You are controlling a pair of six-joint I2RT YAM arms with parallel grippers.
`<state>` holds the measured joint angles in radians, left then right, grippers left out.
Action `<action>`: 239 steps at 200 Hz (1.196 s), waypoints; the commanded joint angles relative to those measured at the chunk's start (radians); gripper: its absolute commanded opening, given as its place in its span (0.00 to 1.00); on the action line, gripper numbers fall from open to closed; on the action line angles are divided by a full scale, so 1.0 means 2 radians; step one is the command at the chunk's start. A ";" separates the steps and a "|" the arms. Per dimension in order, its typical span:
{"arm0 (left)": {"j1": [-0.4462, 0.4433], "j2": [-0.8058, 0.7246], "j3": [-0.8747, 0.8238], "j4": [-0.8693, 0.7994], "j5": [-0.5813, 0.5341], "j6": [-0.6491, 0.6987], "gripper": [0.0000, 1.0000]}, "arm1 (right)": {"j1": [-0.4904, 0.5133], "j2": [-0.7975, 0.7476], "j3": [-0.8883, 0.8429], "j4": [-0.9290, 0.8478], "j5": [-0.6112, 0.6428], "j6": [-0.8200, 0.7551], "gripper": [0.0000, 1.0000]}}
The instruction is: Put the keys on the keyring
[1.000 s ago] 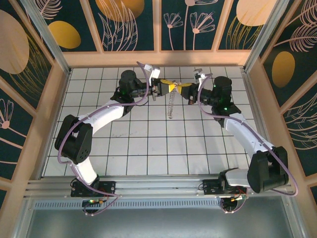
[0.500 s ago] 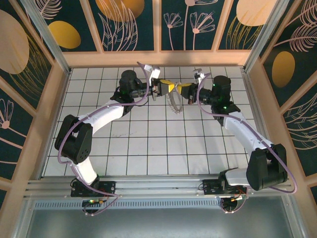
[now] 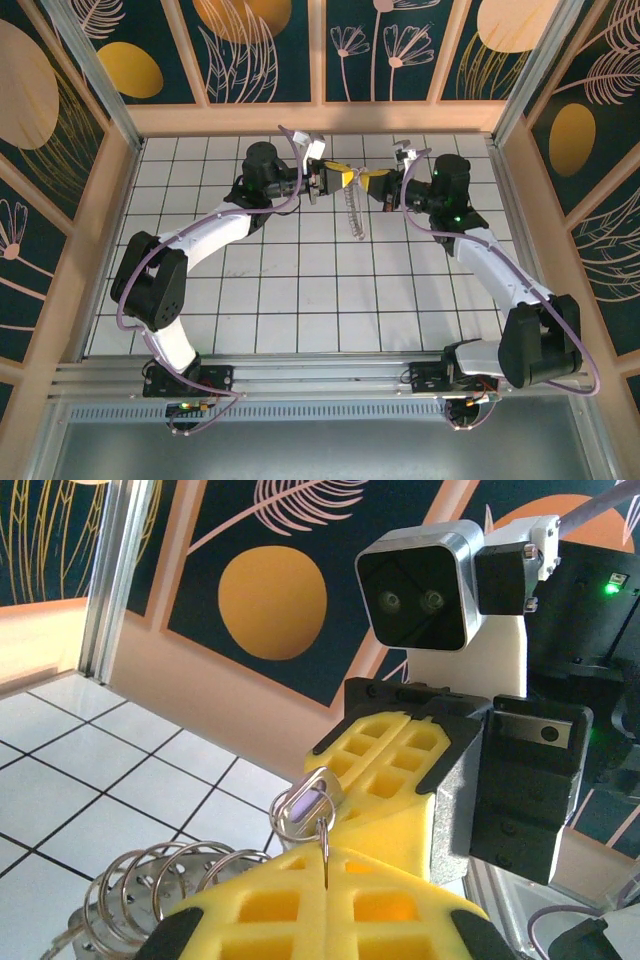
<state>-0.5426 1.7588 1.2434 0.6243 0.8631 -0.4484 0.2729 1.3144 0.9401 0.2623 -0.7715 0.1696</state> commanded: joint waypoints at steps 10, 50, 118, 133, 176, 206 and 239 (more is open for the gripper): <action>-0.004 -0.002 0.020 0.014 0.022 0.006 0.00 | 0.008 0.011 0.023 0.014 0.015 0.003 0.00; -0.006 -0.002 0.020 0.009 0.023 0.010 0.00 | 0.006 0.006 0.025 0.000 0.040 -0.004 0.00; -0.006 -0.009 0.005 0.019 0.008 0.001 0.00 | -0.013 -0.008 0.024 -0.005 0.052 0.020 0.00; -0.006 -0.013 0.000 0.026 -0.003 -0.006 0.18 | -0.013 -0.006 0.027 -0.011 0.055 0.020 0.00; -0.005 -0.036 -0.024 0.062 -0.039 -0.039 0.48 | -0.014 0.010 0.041 -0.030 0.058 0.013 0.00; -0.003 -0.056 -0.046 0.069 -0.083 -0.051 0.57 | -0.015 0.027 0.046 -0.034 0.061 0.008 0.00; 0.003 -0.088 -0.075 0.064 -0.152 -0.061 0.65 | -0.014 0.066 0.058 -0.027 0.056 0.011 0.00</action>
<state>-0.5488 1.6482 1.1297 0.7071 0.6807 -0.5430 0.2474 1.3960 1.0061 0.1825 -0.6544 0.1921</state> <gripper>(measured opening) 0.614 0.054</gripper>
